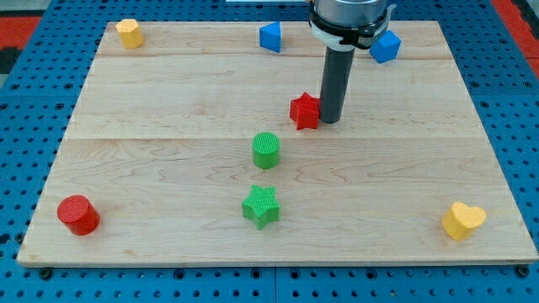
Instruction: Place the red star and blue triangle in a diagonal line
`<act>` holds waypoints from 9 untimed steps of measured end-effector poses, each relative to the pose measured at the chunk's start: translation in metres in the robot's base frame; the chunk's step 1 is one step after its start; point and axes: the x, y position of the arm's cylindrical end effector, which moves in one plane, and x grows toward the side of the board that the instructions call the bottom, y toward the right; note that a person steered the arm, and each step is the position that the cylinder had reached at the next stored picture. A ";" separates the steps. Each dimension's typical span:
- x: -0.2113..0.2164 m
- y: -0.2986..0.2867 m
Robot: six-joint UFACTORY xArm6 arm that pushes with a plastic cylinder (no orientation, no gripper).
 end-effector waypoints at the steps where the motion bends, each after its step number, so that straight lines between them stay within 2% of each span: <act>1: 0.000 -0.044; 4: -0.011 -0.033; 5: -0.054 -0.088; 6: -0.124 -0.104; 8: -0.188 -0.153; 9: -0.212 -0.134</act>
